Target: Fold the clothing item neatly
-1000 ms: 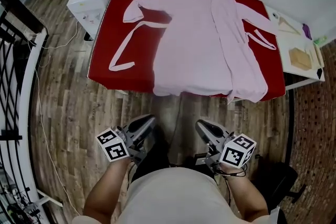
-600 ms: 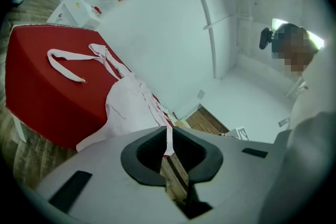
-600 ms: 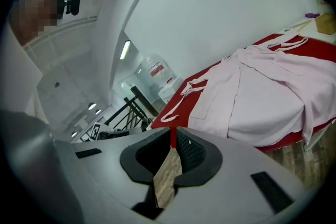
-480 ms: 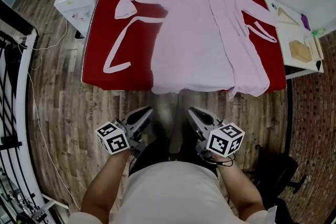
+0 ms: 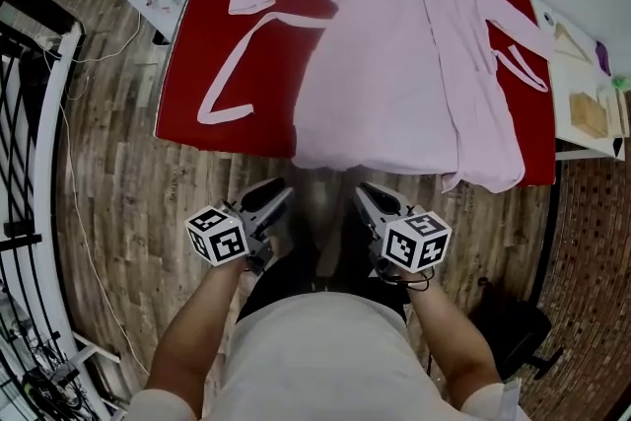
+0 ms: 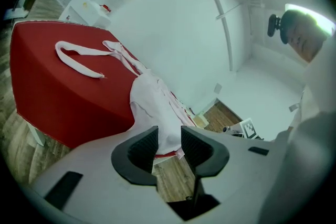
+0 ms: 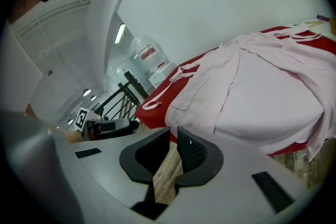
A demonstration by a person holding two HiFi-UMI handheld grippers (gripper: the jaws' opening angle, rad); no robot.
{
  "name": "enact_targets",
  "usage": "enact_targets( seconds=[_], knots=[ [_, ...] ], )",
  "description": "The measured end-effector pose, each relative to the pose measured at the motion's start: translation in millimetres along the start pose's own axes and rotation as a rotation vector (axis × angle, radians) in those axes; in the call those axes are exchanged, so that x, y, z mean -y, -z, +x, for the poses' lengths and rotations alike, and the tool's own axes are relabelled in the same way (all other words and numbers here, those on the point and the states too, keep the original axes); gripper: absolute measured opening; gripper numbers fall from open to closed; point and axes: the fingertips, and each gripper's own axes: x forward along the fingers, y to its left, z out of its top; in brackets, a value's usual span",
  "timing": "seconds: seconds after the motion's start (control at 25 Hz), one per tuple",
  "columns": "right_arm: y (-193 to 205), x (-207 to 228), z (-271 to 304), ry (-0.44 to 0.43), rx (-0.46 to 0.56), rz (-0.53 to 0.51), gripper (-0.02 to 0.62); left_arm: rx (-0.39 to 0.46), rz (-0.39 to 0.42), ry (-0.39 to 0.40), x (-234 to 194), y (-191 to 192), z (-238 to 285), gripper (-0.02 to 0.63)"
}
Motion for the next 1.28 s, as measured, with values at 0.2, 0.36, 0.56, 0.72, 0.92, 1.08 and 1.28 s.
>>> enact_targets(
  seconds=[0.2,0.36,0.56,0.72,0.92,1.08,1.28],
  knots=[
    [17,24,27,0.013,-0.06,0.019,0.124,-0.039,0.008,-0.045,-29,6,21,0.117],
    [34,52,47,0.082,-0.118,0.012,0.129,-0.077,0.005,-0.055,-44,12,37,0.117],
    [46,76,83,0.127,-0.169,0.042,0.129,-0.103,-0.02,-0.047,-46,19,45,0.117],
    [47,75,96,0.129,-0.191,0.023,0.126,-0.118,-0.04,-0.051,-47,27,43,0.117],
    [49,69,89,0.111,-0.189,0.001,0.104,-0.119,-0.059,-0.061,-53,30,38,0.117],
    [47,74,89,0.115,-0.166,0.041,0.133,-0.124,-0.059,-0.056,-53,30,40,0.117],
    [39,68,88,0.089,-0.154,0.048,0.037,-0.136,-0.051,-0.046,-50,29,43,0.117]
  ],
)
